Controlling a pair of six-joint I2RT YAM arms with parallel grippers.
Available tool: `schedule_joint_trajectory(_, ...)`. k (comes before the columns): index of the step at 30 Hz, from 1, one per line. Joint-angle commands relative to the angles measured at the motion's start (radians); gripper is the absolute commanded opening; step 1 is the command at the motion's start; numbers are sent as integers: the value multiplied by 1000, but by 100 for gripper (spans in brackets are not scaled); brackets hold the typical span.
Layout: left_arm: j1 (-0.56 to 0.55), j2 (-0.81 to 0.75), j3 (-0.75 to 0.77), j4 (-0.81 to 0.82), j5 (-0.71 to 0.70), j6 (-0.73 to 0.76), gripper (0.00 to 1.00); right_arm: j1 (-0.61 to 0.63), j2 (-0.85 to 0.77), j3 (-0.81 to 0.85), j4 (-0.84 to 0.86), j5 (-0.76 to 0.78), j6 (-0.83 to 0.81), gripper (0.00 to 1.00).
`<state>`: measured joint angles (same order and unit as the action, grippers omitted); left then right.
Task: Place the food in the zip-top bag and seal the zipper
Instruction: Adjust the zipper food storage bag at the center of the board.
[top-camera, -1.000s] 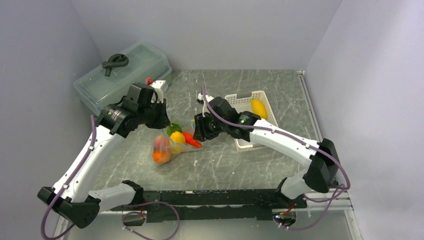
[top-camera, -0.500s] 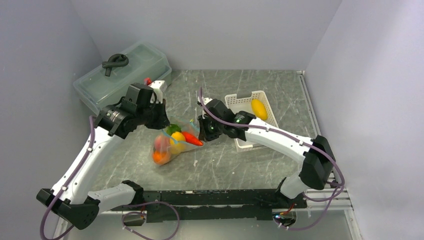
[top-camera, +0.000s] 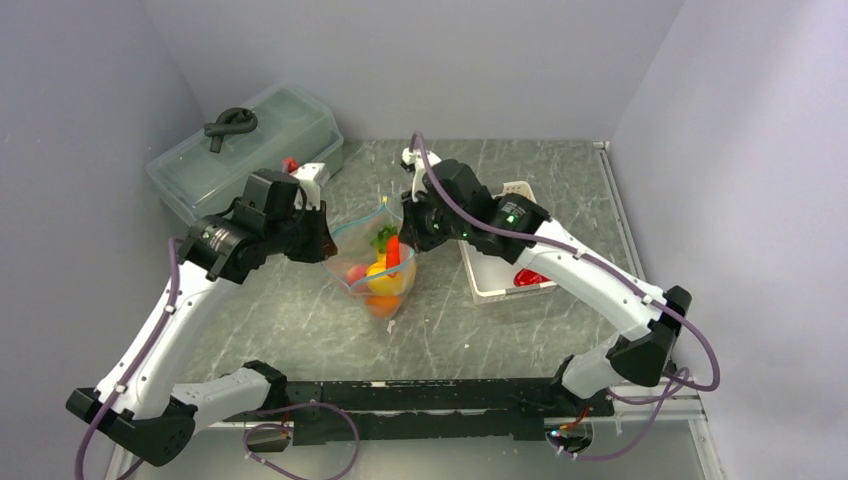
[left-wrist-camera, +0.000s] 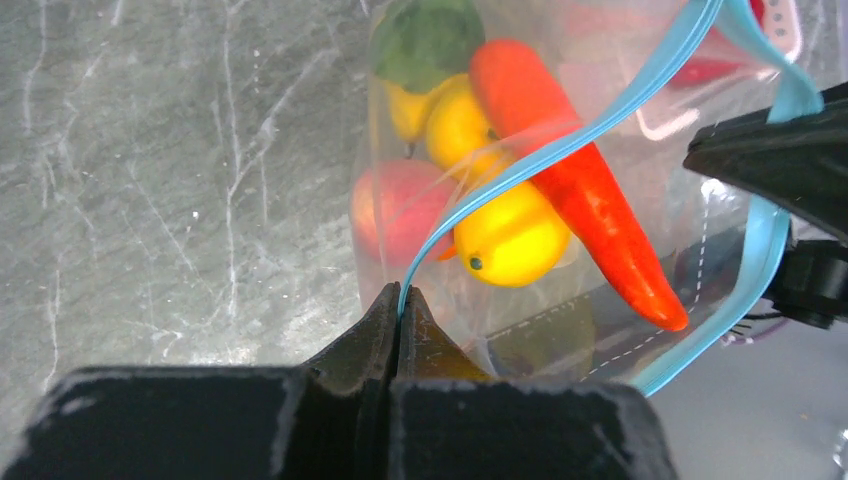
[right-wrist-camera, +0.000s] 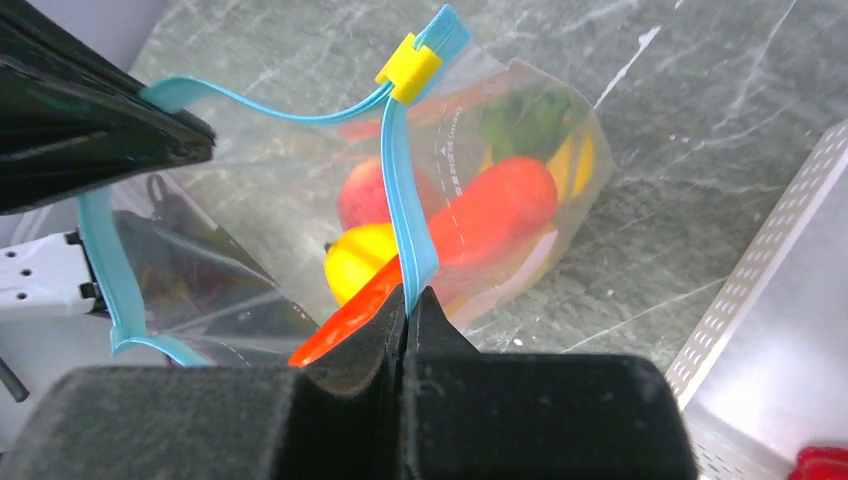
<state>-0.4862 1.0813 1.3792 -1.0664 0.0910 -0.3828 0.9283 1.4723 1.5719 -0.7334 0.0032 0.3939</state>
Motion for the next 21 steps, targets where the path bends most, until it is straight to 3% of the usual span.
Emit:
schedule_joint_trajectory(1, -3, -18, 96, -11, 113, -6, 0, 4, -32, 134, -79, 16, -53, 0)
schedule_joint_trajectory(5, -3, -30, 115, 23, 205, -20, 0, 4, -53, 104, -53, 38, -54, 0)
schedule_joint_trajectory(11, -3, 4, -132, 151, 217, -58, 0, -20, 33, -126, 8, 109, -38, 0)
schedule_joint_trajectory(14, -3, 48, -221, 175, 218, -71, 0, -25, 60, -150, 12, 110, -28, 0)
schedule_joint_trajectory(17, -2, 44, -157, 130, 249, -60, 0, -23, 39, -97, -10, 106, -32, 0)
schedule_joint_trajectory(21, -2, -5, 48, 79, 240, -42, 0, -23, -6, 8, -47, 115, -49, 0)
